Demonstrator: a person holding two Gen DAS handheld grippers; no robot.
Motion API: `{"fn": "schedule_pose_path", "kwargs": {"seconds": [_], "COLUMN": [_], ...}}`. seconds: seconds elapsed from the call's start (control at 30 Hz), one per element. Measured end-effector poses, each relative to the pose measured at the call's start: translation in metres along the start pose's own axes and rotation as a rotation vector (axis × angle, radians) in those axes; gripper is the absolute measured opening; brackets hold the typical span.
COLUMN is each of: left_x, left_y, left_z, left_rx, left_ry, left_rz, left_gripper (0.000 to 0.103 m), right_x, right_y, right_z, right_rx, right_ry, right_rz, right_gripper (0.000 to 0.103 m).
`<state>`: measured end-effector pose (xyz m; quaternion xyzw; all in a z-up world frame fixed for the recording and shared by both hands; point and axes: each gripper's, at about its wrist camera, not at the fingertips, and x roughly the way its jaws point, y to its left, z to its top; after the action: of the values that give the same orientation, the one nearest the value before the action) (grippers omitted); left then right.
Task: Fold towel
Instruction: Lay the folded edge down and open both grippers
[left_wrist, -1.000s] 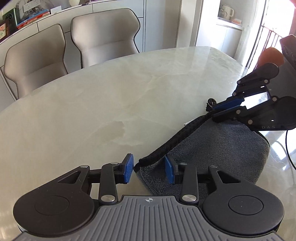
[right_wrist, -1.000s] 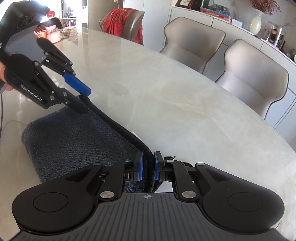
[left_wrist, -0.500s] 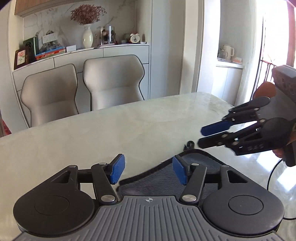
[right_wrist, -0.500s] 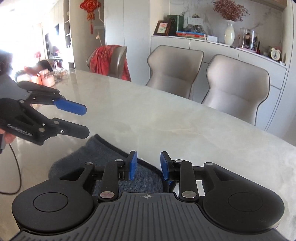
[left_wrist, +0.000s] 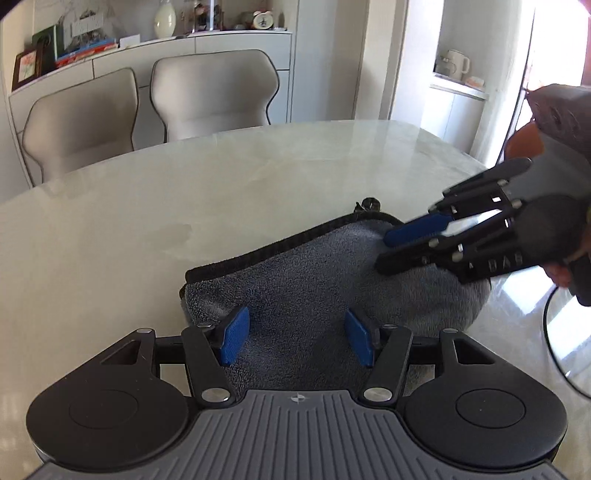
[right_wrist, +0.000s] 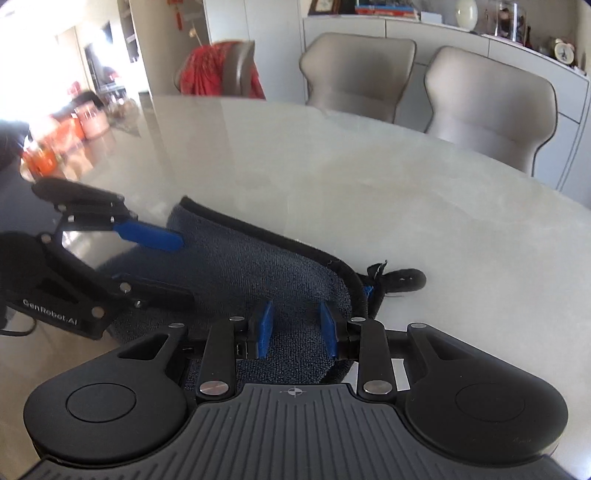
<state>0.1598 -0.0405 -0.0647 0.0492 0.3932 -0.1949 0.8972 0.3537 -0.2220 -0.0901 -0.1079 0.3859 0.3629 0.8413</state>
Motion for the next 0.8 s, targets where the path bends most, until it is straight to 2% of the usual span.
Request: {"fn": "schedule_pose_path", "kwargs": {"seconds": [0.13,0.23,0.4,0.47,0.53,0.67,0.77,0.8], "left_x": [-0.004,-0.011,0.009,0.010,0.010,0.007,-0.007,-0.014], "left_y": [-0.004,-0.007,-0.009,-0.007,-0.005,-0.005,-0.002,0.000], "left_z": [0.007,0.014,0.014,0.010,0.008,0.009,0.013,0.013], "left_rx": [0.026,0.037,0.026,-0.009,-0.037,-0.039,-0.105,-0.144], "left_ry": [-0.002,-0.062,0.018,0.009,0.006,0.017,-0.002,-0.017], "left_rz": [0.018,0.022,0.052,0.050,0.047,0.052,0.055,0.055], "left_gripper": [0.061,0.063,0.065,0.067,0.068,0.069,0.069,0.071], "right_x": [-0.002,-0.007,0.006,0.011,0.013,0.008,-0.007,-0.014], "right_y": [-0.003,-0.001,-0.003,-0.006,-0.013,-0.015,-0.011,-0.010], "right_z": [0.006,0.012,0.011,0.006,0.002,0.002,0.003,0.004], "right_rx": [0.007,-0.019,-0.018,0.005,0.073,0.106,0.122,0.132], "right_ry": [-0.001,-0.026,0.024,0.038,0.036,0.019,-0.013,-0.028], "right_rz": [0.000,-0.012,-0.067,-0.066,-0.077,-0.086,-0.098,-0.099], "right_gripper": [0.030,0.042,0.045,0.051,0.065,0.066,0.066,0.071]}}
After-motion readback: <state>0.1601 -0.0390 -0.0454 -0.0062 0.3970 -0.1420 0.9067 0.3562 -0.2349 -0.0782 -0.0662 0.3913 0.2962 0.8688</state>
